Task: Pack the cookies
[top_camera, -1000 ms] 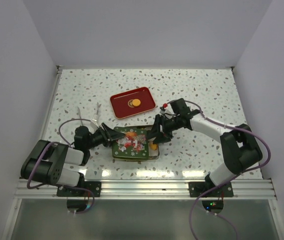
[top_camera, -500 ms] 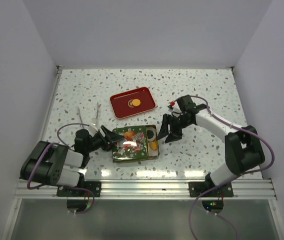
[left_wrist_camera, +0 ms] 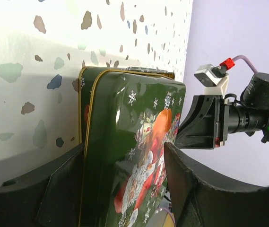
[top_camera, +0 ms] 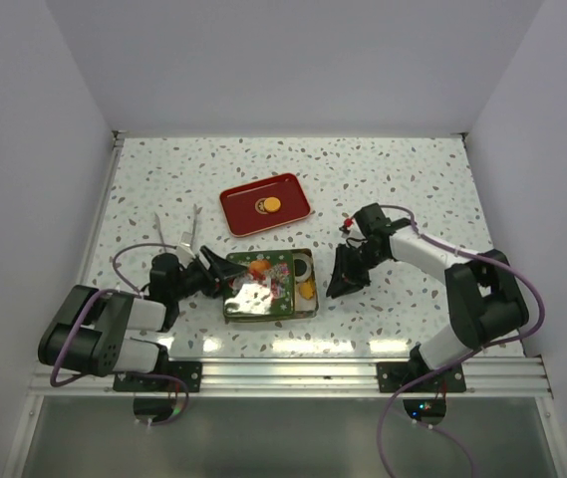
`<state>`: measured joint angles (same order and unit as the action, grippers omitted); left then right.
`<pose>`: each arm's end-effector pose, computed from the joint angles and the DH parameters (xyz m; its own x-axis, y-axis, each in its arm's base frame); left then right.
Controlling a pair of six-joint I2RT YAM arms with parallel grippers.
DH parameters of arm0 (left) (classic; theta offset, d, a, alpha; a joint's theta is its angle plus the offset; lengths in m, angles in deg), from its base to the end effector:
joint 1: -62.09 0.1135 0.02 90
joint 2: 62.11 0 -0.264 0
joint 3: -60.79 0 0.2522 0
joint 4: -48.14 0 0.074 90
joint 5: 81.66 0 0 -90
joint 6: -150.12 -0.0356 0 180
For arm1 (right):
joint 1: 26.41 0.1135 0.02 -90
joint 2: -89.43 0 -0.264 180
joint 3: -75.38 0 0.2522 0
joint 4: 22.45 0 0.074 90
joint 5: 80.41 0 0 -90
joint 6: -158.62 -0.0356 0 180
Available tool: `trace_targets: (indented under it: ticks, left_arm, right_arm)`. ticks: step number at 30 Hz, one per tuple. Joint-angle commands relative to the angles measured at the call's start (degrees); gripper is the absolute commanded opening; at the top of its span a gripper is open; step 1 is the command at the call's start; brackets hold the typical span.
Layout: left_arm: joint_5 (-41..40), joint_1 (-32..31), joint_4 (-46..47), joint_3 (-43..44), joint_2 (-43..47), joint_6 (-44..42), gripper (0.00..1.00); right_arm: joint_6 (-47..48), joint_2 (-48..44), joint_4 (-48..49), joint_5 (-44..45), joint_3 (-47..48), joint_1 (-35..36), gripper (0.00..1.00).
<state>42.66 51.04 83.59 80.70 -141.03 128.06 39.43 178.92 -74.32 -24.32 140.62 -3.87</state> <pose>0.1865 -0.0569 0.1150 -0.7641 -0.6307 -0.1354 -0.1136 0.3382 -0.9342 0.2440 0.1228 0.1734 -0.9982 0.0239 0.0547 0.0517 0.8059 0.5898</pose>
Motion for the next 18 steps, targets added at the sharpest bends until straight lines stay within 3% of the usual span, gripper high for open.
trace_targets:
  ticks: [1, 18]
  left_arm:
    - [-1.3, -0.7, 0.1, 1.8, -0.5, -0.1, 0.67]
    - [-5.1, -4.2, -0.1, 3.7, -3.1, 3.5, 0.66]
  right_arm:
    - [1.2, -1.3, 0.1, 2.3, -1.1, 0.0, 0.22]
    - [-0.2, 3.0, 4.5, 2.4, -1.8, 2.1, 0.2]
